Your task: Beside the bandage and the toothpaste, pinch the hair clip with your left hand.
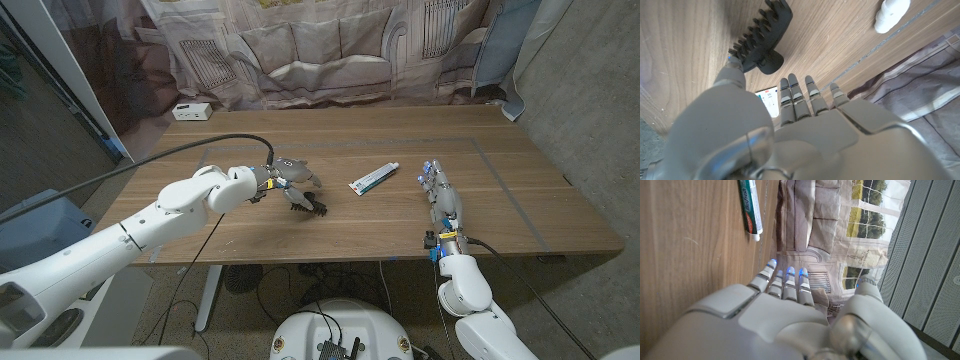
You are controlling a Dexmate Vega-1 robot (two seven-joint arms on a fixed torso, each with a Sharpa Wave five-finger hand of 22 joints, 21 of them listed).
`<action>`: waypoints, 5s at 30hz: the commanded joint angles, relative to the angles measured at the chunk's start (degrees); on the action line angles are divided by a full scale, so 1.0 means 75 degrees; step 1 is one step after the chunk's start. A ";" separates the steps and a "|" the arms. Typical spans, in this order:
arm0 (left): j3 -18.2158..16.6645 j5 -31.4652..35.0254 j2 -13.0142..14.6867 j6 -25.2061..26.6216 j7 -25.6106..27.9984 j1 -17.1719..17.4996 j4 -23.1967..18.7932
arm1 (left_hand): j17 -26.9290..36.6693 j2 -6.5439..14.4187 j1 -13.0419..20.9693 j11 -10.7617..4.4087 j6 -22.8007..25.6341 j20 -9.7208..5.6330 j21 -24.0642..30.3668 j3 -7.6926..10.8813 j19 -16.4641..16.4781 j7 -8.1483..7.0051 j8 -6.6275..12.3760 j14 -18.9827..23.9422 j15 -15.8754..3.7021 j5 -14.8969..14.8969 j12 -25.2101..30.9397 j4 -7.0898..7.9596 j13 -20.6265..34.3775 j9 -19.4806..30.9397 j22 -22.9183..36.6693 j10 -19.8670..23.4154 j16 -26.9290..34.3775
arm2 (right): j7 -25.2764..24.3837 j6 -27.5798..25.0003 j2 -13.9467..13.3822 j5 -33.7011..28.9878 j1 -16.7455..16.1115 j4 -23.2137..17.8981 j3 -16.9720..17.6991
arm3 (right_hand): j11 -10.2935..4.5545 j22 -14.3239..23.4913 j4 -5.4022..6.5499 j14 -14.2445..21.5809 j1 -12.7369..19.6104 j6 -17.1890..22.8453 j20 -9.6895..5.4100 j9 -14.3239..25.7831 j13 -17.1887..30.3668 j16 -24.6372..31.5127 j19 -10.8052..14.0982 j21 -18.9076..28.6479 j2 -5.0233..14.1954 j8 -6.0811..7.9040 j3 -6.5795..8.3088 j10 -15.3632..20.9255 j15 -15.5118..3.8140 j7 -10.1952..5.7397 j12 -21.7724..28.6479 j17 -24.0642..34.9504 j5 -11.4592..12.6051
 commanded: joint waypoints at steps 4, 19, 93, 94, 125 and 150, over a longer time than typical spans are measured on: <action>-0.0004 -0.0414 -0.0025 -0.0206 -0.0069 -0.0111 0.0194 | 0.0046 -0.0052 -0.0732 0.0421 -0.0677 0.0018 -0.0078 -0.0178 -0.0493 0.0148 -0.0016 -0.0723 0.0227 0.0079 -0.0064 0.0295 -0.0311 -0.0012 0.0042 -0.0949 -0.0046 | 0.0007 -0.0002 0.0006 0.0022 0.0026 0.0045 0.0004 | -0.0004 0.0027 -0.0022 0.0011 0.0049 0.0068 -0.0004 0.0027 0.0042 0.0038 -0.0024 0.0036 0.0070 -0.0009 0.0037 0.0057 0.0023 -0.0022 -0.0018 0.0013 0.0003; -0.0108 -0.0853 -0.0056 -0.0246 0.0079 -0.0073 0.0310 | 0.0044 0.0045 -0.1110 0.0546 -0.1817 0.0011 -0.0038 -0.0207 -0.1038 0.0029 -0.0020 -0.1727 0.0403 0.0104 -0.0036 0.0330 -0.0751 -0.0038 0.0058 -0.2203 -0.0046 | 0.0050 0.0058 0.0000 0.0026 0.0043 0.0106 -0.0003 | 0.0088 0.0025 -0.0024 0.0017 0.0067 0.0103 -0.0232 0.0027 0.0042 0.0042 0.0033 0.0056 0.0079 0.0001 0.0049 0.0094 0.0014 0.0051 -0.0005 0.0015 0.0003; -0.2502 -0.7092 -0.1196 -0.1534 0.3638 0.2503 0.0733 | 0.0000 0.0315 -0.1650 0.0796 -0.2243 -0.0502 0.0193 -0.0211 -0.0494 0.0777 0.0148 -0.1773 0.0303 0.0011 0.0191 0.0389 -0.1397 -0.0097 0.0055 -0.2172 0.0097 | 0.1747 0.0377 -0.0470 0.1133 0.1156 0.0730 -0.0061 | 0.0243 0.0005 0.0019 0.0582 0.0037 0.0570 -0.0505 0.0030 0.0005 0.0133 0.0720 0.0093 0.0014 0.0036 0.0009 0.0650 -0.0233 0.0179 0.0043 0.0016 0.0007; -0.2542 -0.7130 -0.1222 -0.1556 0.3691 0.2538 0.0717 | -0.0001 0.0318 -0.1655 0.0816 -0.2224 -0.0509 0.0191 -0.0211 -0.0490 0.0807 0.0152 -0.1759 0.0312 0.0010 0.0196 0.0389 -0.1405 -0.0098 0.0054 -0.2158 0.0101 | 0.1864 0.0319 -0.0549 0.1207 0.1190 0.0730 -0.0067 | 0.0253 0.0006 0.0026 0.0532 0.0025 0.0543 -0.0532 0.0030 0.0006 0.0111 0.0684 0.0074 0.0016 0.0022 0.0006 0.0607 -0.0248 0.0184 0.0022 0.0019 0.0006; -0.2471 -0.9364 -0.2122 -0.2685 0.2745 0.2457 0.2294 | -0.0007 0.0323 -0.1878 0.0739 -0.2131 -0.0850 0.0232 -0.0256 -0.0024 0.0526 0.0080 -0.1625 0.0230 -0.0013 0.0208 0.0367 -0.1691 -0.0108 0.0039 -0.2010 0.0059 | 0.3115 -0.0173 -0.0959 0.2122 0.1763 0.1113 -0.0314 | 0.0227 0.0003 0.0045 0.0281 -0.0027 0.0008 -0.0511 0.0031 0.0012 -0.0005 0.0660 0.0033 0.0006 -0.0136 -0.0023 0.0106 -0.0185 0.0235 -0.0132 0.0026 0.0008; -0.2329 -0.9759 -0.2084 -0.2538 0.2702 0.2688 0.2472 | 0.0002 0.0355 -0.2081 0.0760 -0.2184 -0.0775 0.0169 -0.0297 -0.0001 0.0637 0.0081 -0.1747 0.0309 -0.0014 0.0195 0.0401 -0.1854 -0.0110 0.0041 -0.2079 0.0048 | 0.2820 -0.0104 -0.0866 0.2020 0.1538 0.1198 -0.0295 | 0.0356 0.0001 0.0052 0.0333 -0.0060 -0.0010 -0.0353 0.0030 0.0009 0.0011 0.0770 0.0053 -0.0019 -0.0081 -0.0050 0.0124 -0.0021 0.0409 -0.0082 0.0019 0.0016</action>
